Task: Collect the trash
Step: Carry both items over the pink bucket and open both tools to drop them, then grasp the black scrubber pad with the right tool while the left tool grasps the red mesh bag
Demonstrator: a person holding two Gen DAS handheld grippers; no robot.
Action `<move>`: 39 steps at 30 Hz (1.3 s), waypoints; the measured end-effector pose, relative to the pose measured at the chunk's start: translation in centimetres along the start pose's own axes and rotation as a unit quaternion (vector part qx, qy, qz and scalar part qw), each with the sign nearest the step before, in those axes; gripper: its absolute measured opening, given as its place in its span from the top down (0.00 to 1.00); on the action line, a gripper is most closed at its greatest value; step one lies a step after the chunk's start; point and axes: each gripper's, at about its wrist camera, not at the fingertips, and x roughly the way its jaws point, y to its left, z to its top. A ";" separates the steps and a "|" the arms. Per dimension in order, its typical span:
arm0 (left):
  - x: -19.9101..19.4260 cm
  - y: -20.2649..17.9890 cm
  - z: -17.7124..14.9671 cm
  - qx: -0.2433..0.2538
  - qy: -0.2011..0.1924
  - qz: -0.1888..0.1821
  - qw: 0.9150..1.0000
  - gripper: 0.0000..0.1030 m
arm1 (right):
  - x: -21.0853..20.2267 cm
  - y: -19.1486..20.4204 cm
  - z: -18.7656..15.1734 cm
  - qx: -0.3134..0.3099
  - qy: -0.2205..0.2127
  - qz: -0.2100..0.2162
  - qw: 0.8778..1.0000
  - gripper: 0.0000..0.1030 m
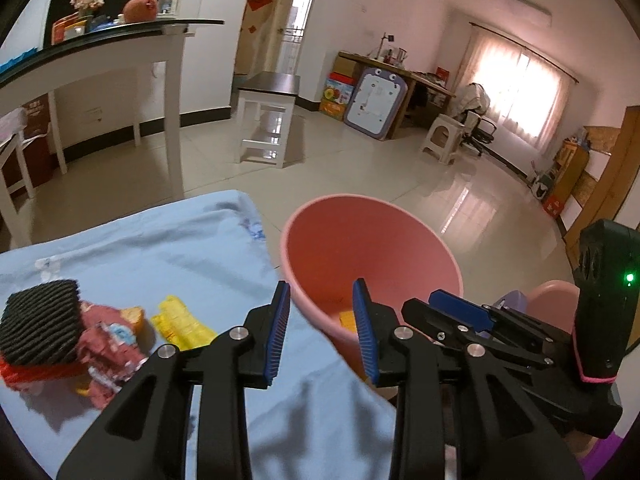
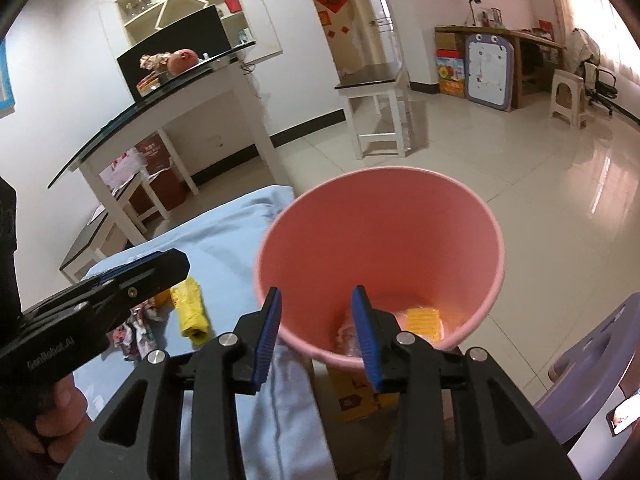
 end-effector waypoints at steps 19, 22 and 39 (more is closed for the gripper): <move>-11.5 9.9 -5.3 -0.048 -0.051 0.129 0.989 0.68 | -0.4 9.8 -0.8 -0.101 0.008 0.109 0.989 0.64; -13.0 11.9 -6.8 -0.069 -0.051 0.155 0.984 0.68 | 0.0 13.1 -0.9 -0.140 0.013 0.144 0.980 0.64; -14.5 17.7 -9.0 -0.152 -0.053 0.153 0.975 0.68 | 7.0 26.9 -2.9 -0.372 0.064 0.186 0.907 0.55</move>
